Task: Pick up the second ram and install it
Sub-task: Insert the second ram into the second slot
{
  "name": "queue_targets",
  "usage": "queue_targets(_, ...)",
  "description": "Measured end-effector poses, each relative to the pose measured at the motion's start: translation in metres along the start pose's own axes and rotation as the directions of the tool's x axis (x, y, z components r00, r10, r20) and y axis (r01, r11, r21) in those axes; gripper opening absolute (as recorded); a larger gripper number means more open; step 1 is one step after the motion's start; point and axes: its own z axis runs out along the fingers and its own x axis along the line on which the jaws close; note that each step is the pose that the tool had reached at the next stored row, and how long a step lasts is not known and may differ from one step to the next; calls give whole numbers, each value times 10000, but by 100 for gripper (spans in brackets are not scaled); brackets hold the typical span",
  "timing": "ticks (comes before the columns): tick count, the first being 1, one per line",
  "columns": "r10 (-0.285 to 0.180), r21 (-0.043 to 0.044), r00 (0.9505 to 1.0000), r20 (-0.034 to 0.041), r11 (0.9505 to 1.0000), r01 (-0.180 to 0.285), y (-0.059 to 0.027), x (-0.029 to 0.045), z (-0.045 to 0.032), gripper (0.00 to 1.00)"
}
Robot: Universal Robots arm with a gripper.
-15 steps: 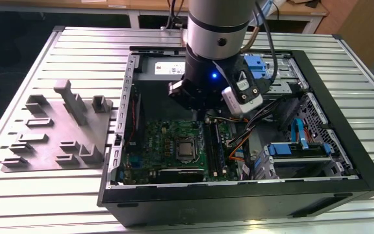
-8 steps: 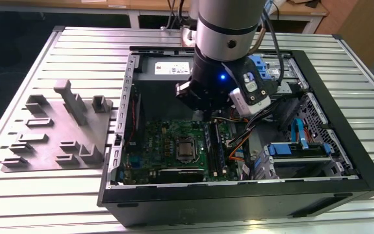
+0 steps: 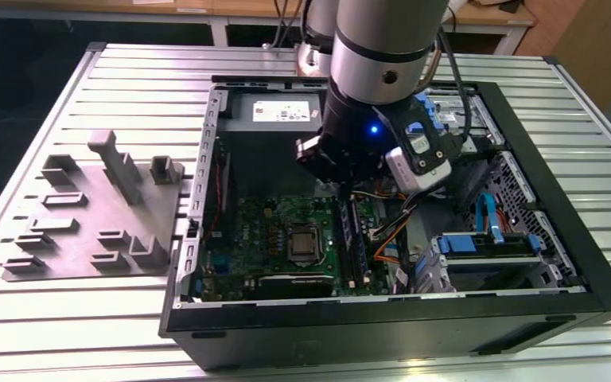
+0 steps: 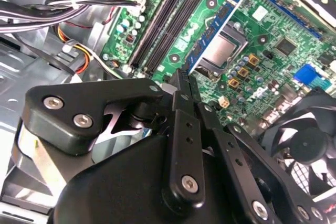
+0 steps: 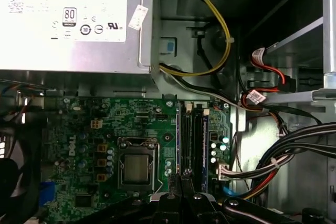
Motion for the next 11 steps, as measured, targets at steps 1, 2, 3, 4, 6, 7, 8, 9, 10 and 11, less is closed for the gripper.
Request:
queue_targets(1, 2, -1, 10000, 0, 10000, -2, -1, -4, 10, 11)
queue_targets(2, 3, 0, 10000, 0, 10000, -3, -1, -7, 19, 11)
queue_targets(3, 4, -1, 10000, 0, 10000, -4, -1, -8, 27, 11)
queue_targets(4, 5, -1, 10000, 0, 10000, -5, -2, -8, 33, 11)
queue_targets(6, 3, 2, 10000, -1, 10000, -3, -2, -9, 39, 11)
queue_targets(7, 3, 2, 10000, -1, 10000, -3, -2, -9, 39, 11)
queue_targets(8, 3, 3, 10000, -1, 10000, -3, -2, -9, 40, 11)
queue_targets(9, 3, 1, 10000, 0, 10000, -3, -2, -9, 41, 11)
queue_targets(10, 3, 0, 10000, 0, 10000, -3, -2, -9, 42, 11)
queue_targets(11, 3, -5, 10000, 2, 10000, -3, -2, -9, 49, 11)
